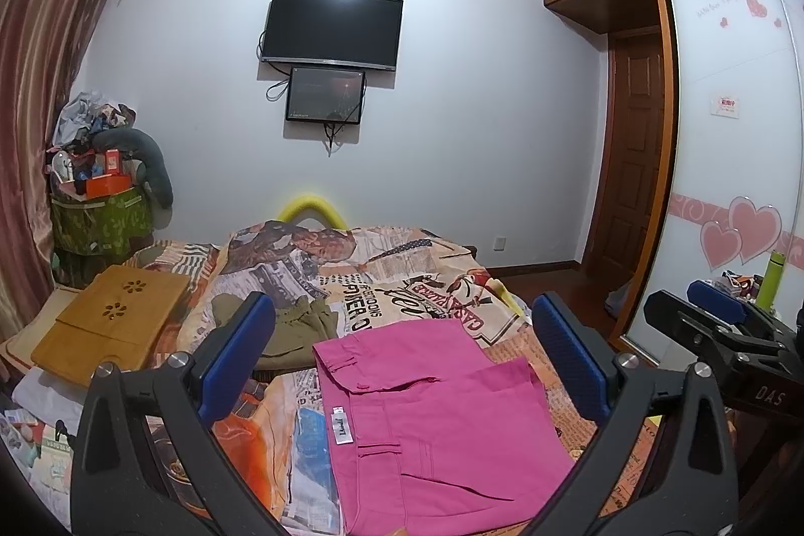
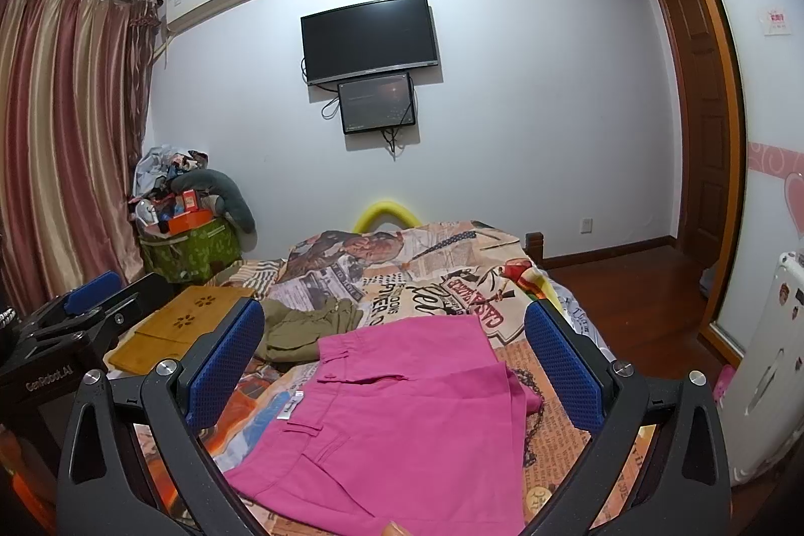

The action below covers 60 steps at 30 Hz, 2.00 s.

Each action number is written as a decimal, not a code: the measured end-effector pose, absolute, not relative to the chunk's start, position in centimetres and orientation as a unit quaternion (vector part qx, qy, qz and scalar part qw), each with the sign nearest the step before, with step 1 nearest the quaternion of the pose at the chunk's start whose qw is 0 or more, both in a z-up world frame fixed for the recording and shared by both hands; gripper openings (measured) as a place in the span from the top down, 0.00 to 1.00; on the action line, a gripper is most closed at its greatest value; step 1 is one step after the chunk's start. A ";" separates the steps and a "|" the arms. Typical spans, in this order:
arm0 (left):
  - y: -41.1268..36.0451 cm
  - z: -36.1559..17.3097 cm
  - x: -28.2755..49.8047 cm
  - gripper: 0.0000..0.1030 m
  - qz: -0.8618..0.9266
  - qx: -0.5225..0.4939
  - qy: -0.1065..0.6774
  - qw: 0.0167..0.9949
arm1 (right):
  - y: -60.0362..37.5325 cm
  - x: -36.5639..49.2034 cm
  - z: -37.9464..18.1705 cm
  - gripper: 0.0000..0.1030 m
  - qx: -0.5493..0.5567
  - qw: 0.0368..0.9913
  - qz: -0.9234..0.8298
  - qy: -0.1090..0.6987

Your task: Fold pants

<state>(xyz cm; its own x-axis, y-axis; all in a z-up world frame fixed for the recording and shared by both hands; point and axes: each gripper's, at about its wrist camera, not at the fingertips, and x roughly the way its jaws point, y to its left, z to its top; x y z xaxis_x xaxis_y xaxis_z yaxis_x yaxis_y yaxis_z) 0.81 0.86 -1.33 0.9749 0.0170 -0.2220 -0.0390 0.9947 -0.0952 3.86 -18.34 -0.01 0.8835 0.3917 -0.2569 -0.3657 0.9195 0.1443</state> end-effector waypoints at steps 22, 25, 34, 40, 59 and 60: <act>0.7 -1.2 0.6 0.00 0.015 -0.046 0.109 0.993 | -18.4 3.9 0.3 0.00 0.046 0.969 0.196 0.142; 0.8 -1.1 0.5 0.00 0.015 -0.046 0.108 0.993 | -18.4 4.0 0.4 0.00 0.047 0.969 0.197 0.142; 0.5 -1.0 0.6 0.00 0.015 -0.040 0.109 0.993 | -18.4 4.1 0.4 0.00 0.049 0.968 0.198 0.144; 0.5 -1.8 2.7 0.00 0.014 -0.029 0.132 0.991 | -18.8 5.7 -0.9 0.00 0.036 0.969 0.185 0.158; 6.6 -15.6 20.1 0.00 0.017 -0.019 0.425 0.905 | -22.5 19.3 -13.3 0.00 0.007 0.904 0.161 0.395; 6.7 -16.6 20.8 0.00 0.006 -0.021 0.444 0.896 | -22.7 19.6 -13.8 0.00 0.011 0.899 0.164 0.405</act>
<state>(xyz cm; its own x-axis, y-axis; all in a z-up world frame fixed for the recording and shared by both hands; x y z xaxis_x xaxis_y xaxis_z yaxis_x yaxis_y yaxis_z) 20.78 6.72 -16.64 0.6060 -0.0083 -0.7954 -0.0298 0.9990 -0.0332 19.63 -22.66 -13.83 0.6181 0.3046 -0.7247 -0.2868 0.9457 0.1529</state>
